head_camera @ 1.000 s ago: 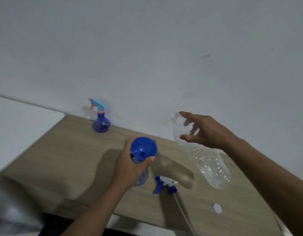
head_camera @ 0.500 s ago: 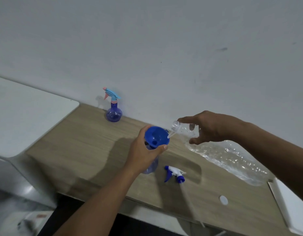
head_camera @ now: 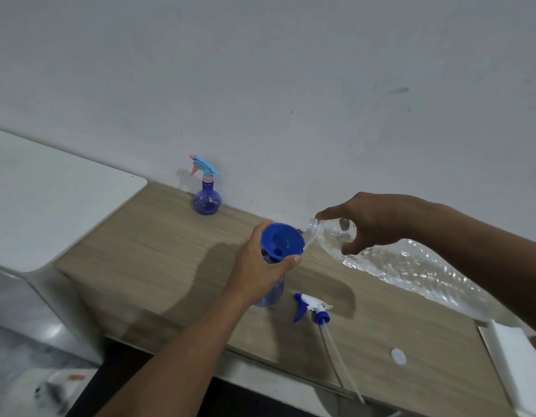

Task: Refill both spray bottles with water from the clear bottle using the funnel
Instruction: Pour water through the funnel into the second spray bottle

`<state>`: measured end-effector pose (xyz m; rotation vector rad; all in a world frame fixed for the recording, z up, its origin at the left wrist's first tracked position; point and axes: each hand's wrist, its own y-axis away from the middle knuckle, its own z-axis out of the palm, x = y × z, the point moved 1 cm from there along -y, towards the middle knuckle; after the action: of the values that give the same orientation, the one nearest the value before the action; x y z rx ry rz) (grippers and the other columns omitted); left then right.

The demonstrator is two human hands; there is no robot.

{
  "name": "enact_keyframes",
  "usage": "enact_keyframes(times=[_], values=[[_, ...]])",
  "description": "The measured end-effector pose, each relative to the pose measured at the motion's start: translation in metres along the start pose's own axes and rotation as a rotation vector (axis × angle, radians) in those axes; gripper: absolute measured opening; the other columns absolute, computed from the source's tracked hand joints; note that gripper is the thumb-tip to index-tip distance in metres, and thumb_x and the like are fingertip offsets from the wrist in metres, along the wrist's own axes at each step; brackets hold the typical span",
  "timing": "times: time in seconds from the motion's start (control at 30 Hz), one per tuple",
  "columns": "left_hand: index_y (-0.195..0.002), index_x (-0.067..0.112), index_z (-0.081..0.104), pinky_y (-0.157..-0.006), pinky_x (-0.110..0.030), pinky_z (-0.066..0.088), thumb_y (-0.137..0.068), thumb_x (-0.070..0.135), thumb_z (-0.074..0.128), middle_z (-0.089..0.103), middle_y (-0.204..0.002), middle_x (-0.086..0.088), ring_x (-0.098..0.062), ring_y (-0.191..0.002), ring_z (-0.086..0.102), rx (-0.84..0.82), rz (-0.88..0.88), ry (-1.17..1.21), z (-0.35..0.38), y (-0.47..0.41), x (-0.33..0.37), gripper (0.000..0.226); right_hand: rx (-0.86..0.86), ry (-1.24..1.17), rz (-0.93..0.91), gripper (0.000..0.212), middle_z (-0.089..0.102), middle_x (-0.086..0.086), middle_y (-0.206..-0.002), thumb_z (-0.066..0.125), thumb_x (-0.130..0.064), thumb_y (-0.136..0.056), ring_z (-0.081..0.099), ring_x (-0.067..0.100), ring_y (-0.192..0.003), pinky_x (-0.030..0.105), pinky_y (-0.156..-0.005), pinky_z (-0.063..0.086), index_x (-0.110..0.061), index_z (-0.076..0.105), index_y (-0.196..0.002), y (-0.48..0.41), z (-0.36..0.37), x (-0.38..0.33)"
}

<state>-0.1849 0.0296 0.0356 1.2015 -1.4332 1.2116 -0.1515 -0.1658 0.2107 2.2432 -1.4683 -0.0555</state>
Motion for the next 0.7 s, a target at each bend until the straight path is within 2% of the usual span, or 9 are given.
enact_keyframes(times=[0.23,0.37,0.7], values=[[-0.135,0.041,0.043,-0.094,-0.026,0.055,-0.074,0.042,0.085,0.059,-0.127,0.020,-0.005,-0.118,0.057,-0.009,0.005,0.007,0.0003,-0.0009,-0.0012,0.074,-0.008,0.037,0.000,0.081,0.064,-0.004,-0.127,0.074,-0.047,-0.087,0.045,-0.007,-0.065,0.026,-0.075,0.046,-0.046,0.028,-0.154,-0.0015,-0.0068,-0.0021],[-0.135,0.039,0.044,-0.095,-0.029,0.056,-0.074,0.039,0.086,0.059,-0.127,0.020,-0.004,-0.118,0.058,-0.009,0.009,0.012,0.0004,-0.0015,-0.0008,0.073,-0.010,0.030,0.000,0.081,0.064,-0.005,-0.126,0.074,-0.047,-0.087,0.046,-0.006,-0.063,0.027,-0.076,0.049,-0.047,0.028,-0.153,-0.0041,-0.0052,-0.0026],[-0.132,0.041,0.045,-0.097,-0.027,0.053,-0.074,0.040,0.085,0.060,-0.124,0.022,-0.002,-0.119,0.056,-0.008,0.023,-0.001,0.0008,-0.0029,-0.0025,0.070,-0.024,0.014,-0.003,0.081,0.065,-0.006,-0.125,0.074,-0.047,-0.087,0.047,-0.006,-0.065,0.025,-0.073,0.046,-0.048,0.027,-0.153,-0.0068,-0.0018,-0.0044]])
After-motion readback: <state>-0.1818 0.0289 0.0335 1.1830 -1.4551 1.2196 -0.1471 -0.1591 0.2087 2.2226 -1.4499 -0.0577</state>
